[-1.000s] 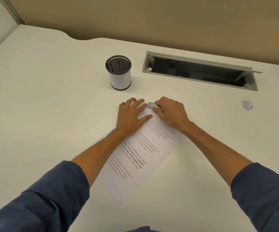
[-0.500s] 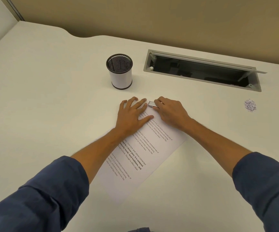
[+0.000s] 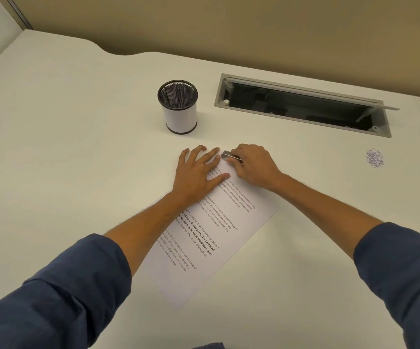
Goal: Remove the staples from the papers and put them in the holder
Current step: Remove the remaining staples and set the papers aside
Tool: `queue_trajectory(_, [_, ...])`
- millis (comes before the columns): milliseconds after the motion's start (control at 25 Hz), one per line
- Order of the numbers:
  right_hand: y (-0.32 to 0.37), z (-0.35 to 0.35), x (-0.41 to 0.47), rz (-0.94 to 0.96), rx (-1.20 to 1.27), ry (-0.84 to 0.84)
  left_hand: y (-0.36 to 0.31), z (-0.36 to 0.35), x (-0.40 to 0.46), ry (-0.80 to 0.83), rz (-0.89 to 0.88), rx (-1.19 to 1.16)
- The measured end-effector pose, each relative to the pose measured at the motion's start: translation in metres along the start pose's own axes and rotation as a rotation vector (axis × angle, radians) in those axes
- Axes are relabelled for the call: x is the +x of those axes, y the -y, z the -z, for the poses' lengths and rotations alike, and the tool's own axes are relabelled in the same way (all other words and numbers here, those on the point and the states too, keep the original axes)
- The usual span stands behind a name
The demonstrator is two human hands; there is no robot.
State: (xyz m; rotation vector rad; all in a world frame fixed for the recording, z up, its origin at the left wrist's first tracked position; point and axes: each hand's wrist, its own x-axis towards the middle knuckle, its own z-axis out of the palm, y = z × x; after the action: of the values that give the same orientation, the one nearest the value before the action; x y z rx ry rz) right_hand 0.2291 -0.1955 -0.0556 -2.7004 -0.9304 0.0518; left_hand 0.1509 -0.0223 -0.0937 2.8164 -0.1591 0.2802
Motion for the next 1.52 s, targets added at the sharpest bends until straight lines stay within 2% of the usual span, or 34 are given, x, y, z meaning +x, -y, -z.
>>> queue_trajectory(160, [-0.002, 0.003, 0.001, 0.022, 0.004, -0.002, 0.0, -0.001, 0.0, -0.028, -0.006, -0.002])
queue_trajectory(280, [0.0, -0.001, -0.005, 0.166, -0.135, -0.085, 0.0, 0.0, -0.001, -0.026, 0.028, 0.02])
queue_trajectory(520, [-0.011, 0.0, -0.001, 0.37, -0.329, -0.105, 0.003, 0.008, 0.005, 0.201, 0.103, 0.019])
queue_trajectory(640, [-0.014, -0.001, 0.001, 0.397, -0.323, -0.11, 0.004, 0.011, 0.007, 0.239, 0.113, 0.002])
queue_trajectory(800, [-0.012, -0.004, -0.001, 0.322, -0.191, -0.13, 0.003, 0.011, 0.008, 0.244, 0.121, 0.0])
queue_trajectory(920, [-0.007, -0.004, 0.003, 0.201, -0.086, -0.081, 0.003, 0.009, 0.007, 0.21, 0.119, -0.018])
queue_trajectory(1280, [-0.007, 0.002, 0.008, 0.145, -0.07, 0.031, 0.005, 0.006, 0.005, 0.132, 0.119, -0.045])
queue_trajectory(1520, [-0.012, 0.008, 0.004, 0.06, 0.003, 0.039, 0.005, 0.007, 0.004, 0.117, 0.12, -0.061])
